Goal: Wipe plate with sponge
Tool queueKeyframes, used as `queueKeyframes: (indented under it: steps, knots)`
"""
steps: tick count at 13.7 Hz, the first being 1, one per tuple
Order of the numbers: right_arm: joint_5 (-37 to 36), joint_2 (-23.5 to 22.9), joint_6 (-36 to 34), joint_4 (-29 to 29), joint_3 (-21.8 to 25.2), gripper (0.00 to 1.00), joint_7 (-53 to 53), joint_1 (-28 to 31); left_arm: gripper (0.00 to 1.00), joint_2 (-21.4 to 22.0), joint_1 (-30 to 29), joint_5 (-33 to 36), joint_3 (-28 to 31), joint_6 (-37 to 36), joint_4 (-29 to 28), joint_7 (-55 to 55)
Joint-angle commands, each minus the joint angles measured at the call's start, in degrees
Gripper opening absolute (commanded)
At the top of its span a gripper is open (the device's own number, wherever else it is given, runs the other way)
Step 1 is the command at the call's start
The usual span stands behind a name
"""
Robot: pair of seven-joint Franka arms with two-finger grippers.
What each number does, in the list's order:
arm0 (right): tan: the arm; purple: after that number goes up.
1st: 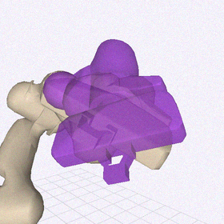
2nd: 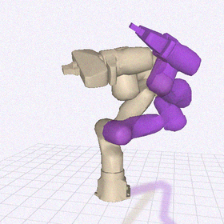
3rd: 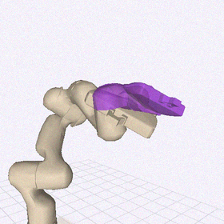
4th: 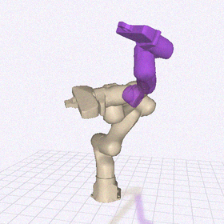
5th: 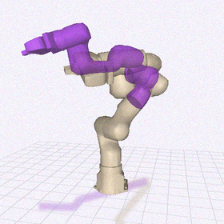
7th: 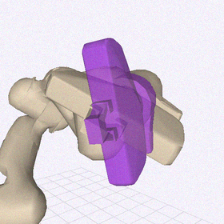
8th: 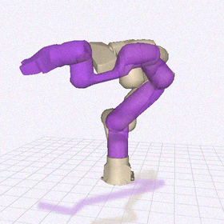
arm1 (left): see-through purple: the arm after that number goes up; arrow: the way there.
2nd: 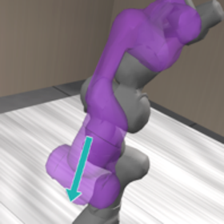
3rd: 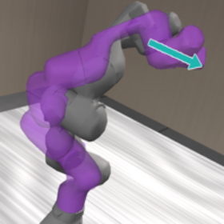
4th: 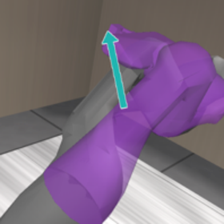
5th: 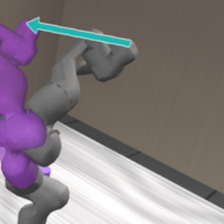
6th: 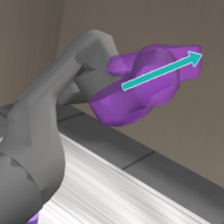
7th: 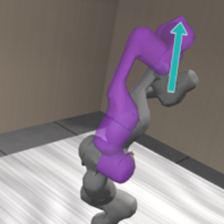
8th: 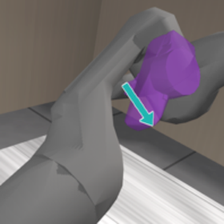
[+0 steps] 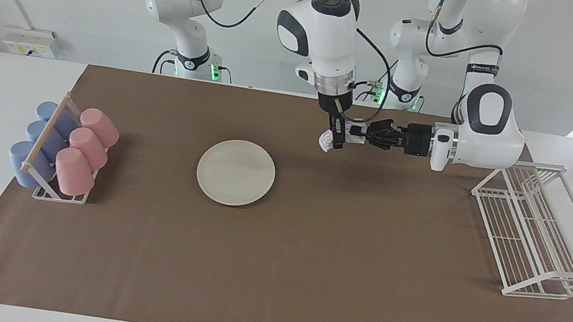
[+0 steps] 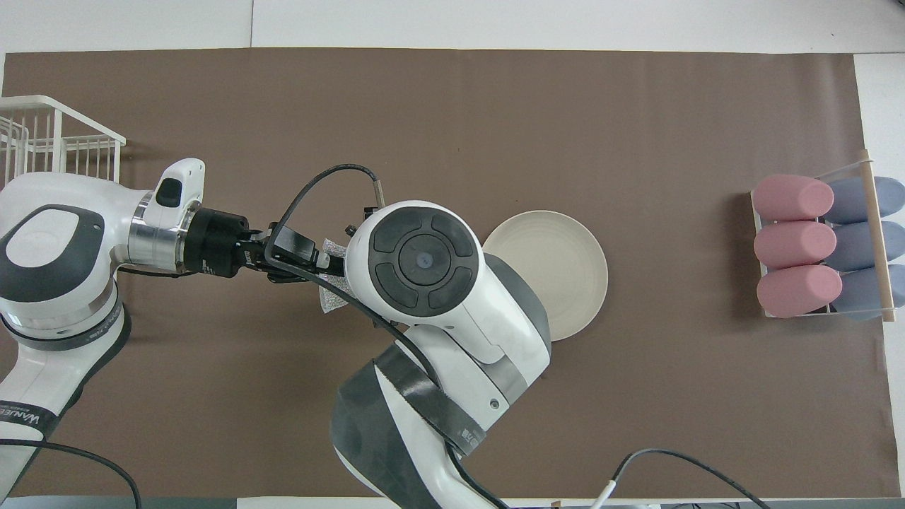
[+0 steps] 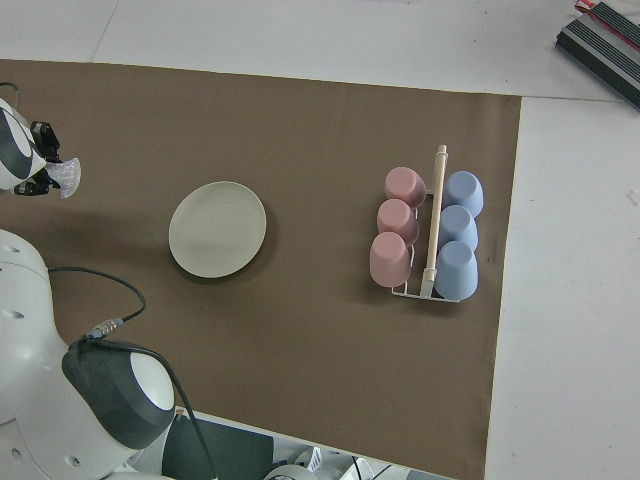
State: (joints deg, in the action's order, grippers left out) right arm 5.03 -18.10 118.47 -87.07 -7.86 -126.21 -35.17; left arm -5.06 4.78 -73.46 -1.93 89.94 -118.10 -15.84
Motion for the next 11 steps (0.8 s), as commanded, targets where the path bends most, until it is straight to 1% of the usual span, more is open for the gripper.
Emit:
queueKeyframes:
  steps: [1, 2, 3, 9, 10, 11]
  knots:
    - [-0.64, 1.22, 1.06, -1.7, -0.06, 0.36, 0.52, 0.01, 0.0, 0.67, -0.12, -1.07, 0.08, -1.44, -1.17, -1.04]
    - [-0.64, 1.22, 1.23, -1.78, -0.14, 0.33, 0.61, 0.01, 0.0, 0.67, -0.12, -0.99, 0.08, -1.35, -1.17, -1.12]
    - [0.23, 1.22, 1.23, -1.7, -0.14, 0.0, 0.44, 0.1, 0.0, 0.76, -0.12, -0.99, 0.08, -1.35, -1.17, -1.12]
    - [0.15, 1.66, 1.5, -3.1, -0.06, 0.0, 0.7, 0.62, 0.0, 0.85, -0.12, -0.64, 0.08, -1.7, -1.17, -1.12]
    - [0.15, 1.75, 1.58, -3.45, -0.06, 0.0, 1.05, 0.89, 0.99, 1.02, 0.14, -0.55, 0.08, -1.53, -1.17, -1.12]
    - [0.15, 2.01, 1.67, -3.89, -0.06, 0.0, 2.01, 0.98, 1.0, 1.11, 0.49, -0.55, 0.17, -1.44, -1.17, -0.95]
